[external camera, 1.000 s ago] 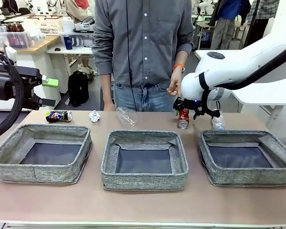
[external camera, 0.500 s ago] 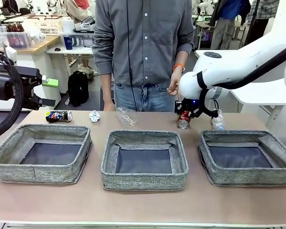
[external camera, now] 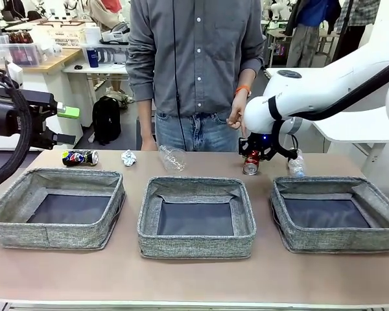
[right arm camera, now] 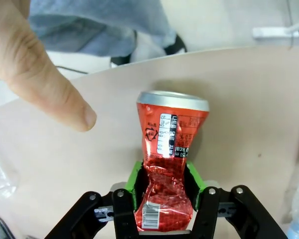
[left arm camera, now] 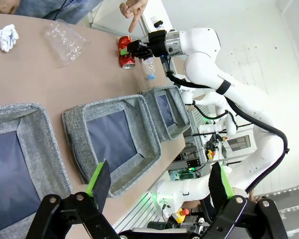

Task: Sort the waste into the appropriate baskets.
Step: Pick up the waste item pointed out by the person.

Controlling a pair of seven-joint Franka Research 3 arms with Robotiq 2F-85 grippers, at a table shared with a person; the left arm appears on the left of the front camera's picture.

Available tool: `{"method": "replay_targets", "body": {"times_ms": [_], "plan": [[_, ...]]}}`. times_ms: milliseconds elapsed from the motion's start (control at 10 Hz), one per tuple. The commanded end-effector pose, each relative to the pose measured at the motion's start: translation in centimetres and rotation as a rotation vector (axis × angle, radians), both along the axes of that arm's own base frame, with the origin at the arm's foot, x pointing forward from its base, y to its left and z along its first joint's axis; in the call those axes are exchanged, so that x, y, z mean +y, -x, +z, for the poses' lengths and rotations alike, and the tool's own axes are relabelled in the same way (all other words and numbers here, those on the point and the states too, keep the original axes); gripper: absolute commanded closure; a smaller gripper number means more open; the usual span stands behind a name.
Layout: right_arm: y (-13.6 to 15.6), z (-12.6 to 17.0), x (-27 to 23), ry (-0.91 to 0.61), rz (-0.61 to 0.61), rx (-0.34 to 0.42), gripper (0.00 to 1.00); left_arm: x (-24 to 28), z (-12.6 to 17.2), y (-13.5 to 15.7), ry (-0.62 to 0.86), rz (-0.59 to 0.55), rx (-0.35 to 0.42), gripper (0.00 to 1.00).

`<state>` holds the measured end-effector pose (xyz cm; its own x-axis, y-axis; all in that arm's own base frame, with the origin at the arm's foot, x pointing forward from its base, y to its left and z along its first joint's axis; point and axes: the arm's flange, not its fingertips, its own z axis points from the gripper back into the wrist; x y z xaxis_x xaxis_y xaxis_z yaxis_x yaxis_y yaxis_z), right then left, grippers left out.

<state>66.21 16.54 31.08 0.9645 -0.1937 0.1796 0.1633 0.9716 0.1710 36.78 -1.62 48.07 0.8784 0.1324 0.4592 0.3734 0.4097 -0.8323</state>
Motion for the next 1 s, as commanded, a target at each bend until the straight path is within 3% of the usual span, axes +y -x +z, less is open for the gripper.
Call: {"method": "replay_targets", "body": {"times_ms": [0, 100, 200, 300, 400, 600, 700, 900], "plan": [[-0.3, 0.1, 0.1, 0.018, -0.023, -0.003, 0.60, -0.2, -0.1, -0.1, 0.018, -0.003, -0.029, 0.00], [1.4, 2.0, -1.0, 0.000, -0.019, 0.121, 0.60, -0.2, -0.1, -0.1, 0.018, -0.003, -0.029, 0.00], [1.8, 2.5, -1.2, -0.003, -0.012, 0.137, 0.60, -0.2, -0.1, -0.1, 0.018, -0.003, -0.029, 0.00], [3.2, 4.3, -1.5, -0.024, 0.002, 0.201, 0.60, -0.2, -0.1, -0.1, 0.018, -0.003, -0.029, 0.00], [6.1, 7.7, -1.5, -0.024, -0.010, 0.277, 0.60, -0.2, -0.1, -0.1, 0.018, -0.003, -0.029, 0.00], [12.3, 12.5, 0.6, -0.015, 0.089, 0.259, 0.60, -0.2, -0.1, -0.1, 0.018, -0.003, -0.029, 0.00], [15.9, 13.8, 2.2, -0.002, 0.206, 0.245, 0.60, -0.2, -0.1, -0.1, 0.018, -0.003, -0.029, 0.00], [20.3, 15.1, 3.1, 0.053, 0.298, 0.162, 0.60, -0.2, -0.1, -0.1, 0.018, -0.003, -0.029, 0.00]]}}
